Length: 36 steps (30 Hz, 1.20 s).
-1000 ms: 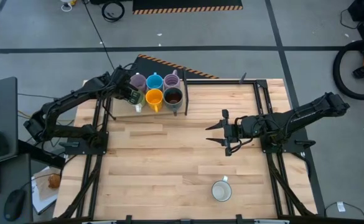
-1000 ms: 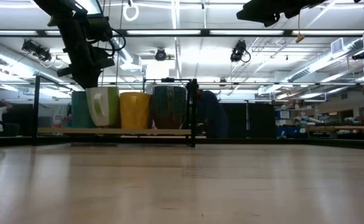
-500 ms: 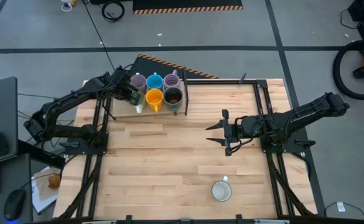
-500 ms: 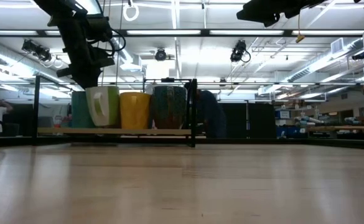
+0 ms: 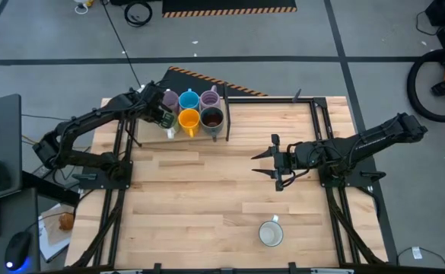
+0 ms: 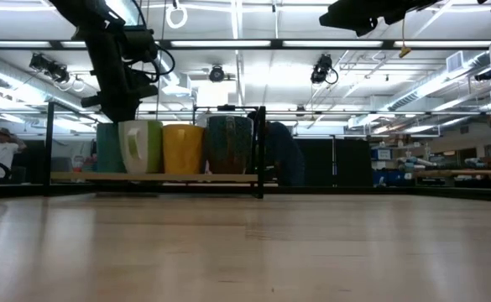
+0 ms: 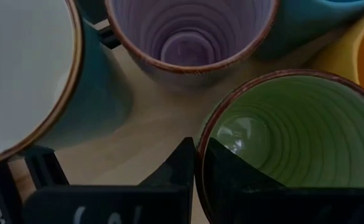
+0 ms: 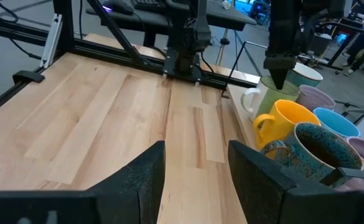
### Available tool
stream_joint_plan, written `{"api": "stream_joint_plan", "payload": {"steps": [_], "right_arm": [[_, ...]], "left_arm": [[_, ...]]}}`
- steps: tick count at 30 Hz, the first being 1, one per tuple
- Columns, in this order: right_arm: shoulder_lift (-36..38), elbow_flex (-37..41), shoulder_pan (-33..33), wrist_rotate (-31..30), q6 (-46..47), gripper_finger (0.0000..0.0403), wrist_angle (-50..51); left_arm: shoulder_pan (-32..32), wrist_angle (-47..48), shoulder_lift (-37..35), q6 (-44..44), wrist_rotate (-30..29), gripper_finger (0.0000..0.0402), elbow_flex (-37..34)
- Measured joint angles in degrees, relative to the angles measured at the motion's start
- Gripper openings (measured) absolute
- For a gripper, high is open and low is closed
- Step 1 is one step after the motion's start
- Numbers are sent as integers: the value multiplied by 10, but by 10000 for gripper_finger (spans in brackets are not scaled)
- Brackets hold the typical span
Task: Place coffee mugs
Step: Put the green mug on the shelf, then put the blue patterned mug on the shelf
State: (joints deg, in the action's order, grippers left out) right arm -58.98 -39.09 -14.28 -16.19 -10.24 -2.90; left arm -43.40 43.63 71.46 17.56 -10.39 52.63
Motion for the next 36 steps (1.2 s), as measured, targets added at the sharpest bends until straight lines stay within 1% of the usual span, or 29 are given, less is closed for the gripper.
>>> {"api": "stream_joint_plan", "payload": {"steps": [5,8,16,21,26,30,32,34,36], "right_arm": [[0,0,0,0,0,181,0],[0,0,0,0,0,181,0],[0,0,0,0,0,181,0],[0,0,0,0,0,181,0],[0,0,0,-1,2,181,4],[0,0,0,-1,20,181,16],[-1,0,0,5,35,181,28],[-14,0,-1,25,57,181,29],[-33,0,-10,40,77,181,39]], "left_arm": [[0,-1,0,-1,2,33,0],[0,-2,1,-1,2,42,-1],[1,0,2,0,11,107,10],[1,21,2,-2,9,129,48],[3,91,2,-14,7,130,112],[31,125,2,-19,7,130,159],[58,126,2,-51,36,130,173],[92,117,2,-87,90,130,177],[134,89,1,-121,144,130,176]]}}
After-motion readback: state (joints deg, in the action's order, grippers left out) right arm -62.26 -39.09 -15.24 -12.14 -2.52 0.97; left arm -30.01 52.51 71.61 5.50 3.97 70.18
